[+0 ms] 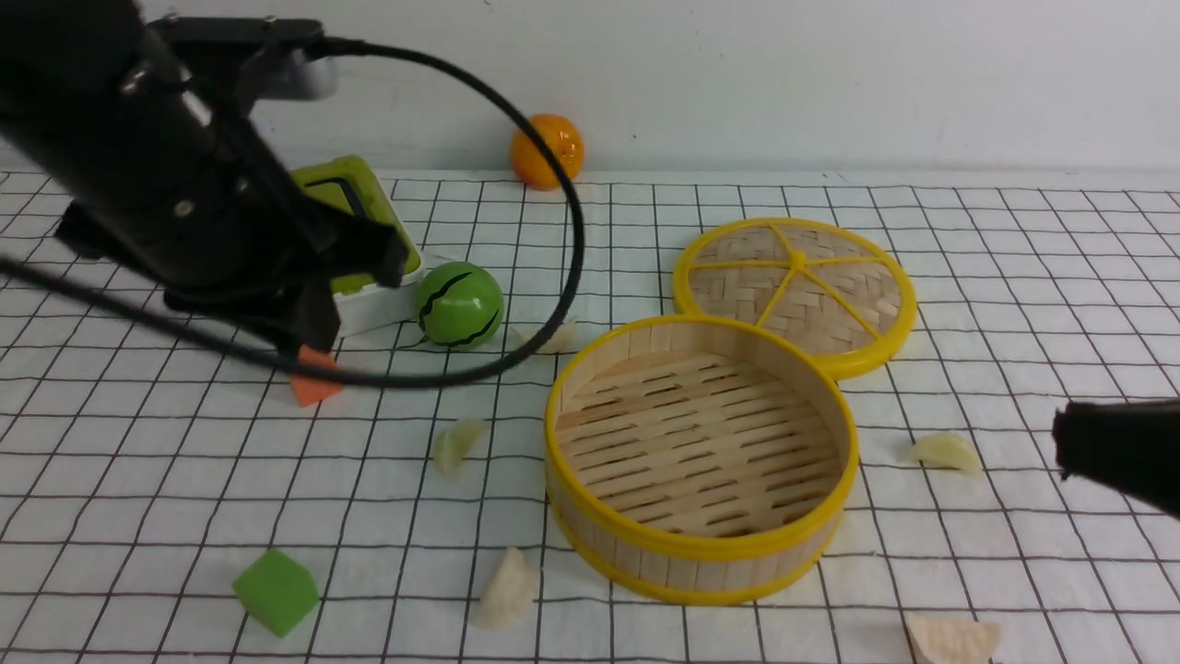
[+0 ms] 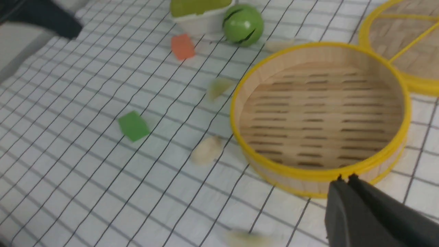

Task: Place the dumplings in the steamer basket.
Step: Use the left arm to grab a dumpling

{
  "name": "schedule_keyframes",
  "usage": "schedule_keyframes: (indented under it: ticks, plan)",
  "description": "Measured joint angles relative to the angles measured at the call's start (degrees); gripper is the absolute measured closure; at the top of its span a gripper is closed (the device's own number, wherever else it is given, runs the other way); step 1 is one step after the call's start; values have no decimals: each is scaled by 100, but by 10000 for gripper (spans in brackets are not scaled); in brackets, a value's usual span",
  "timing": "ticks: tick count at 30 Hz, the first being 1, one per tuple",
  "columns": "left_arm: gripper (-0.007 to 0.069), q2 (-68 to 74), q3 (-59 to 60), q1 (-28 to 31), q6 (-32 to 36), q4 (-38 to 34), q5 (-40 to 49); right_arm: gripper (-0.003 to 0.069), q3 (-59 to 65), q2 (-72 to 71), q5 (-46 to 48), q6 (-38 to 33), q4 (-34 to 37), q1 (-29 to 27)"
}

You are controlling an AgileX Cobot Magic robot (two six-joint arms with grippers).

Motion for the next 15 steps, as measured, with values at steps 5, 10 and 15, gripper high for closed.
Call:
schedule_keyframes:
  ticks: [5, 10, 15]
  plan:
    - [440, 1010, -1461, 0, 155, -42, 70, 683, -11, -34, 660, -19, 22, 16]
    - [379, 1869, -2494, 0, 305, -188, 70, 681, -11, -116, 1038, -36, 236, 16]
    - [363, 2621, -3093, 0, 527, -115, 70, 678, -17, -118, 1255, -36, 323, 16]
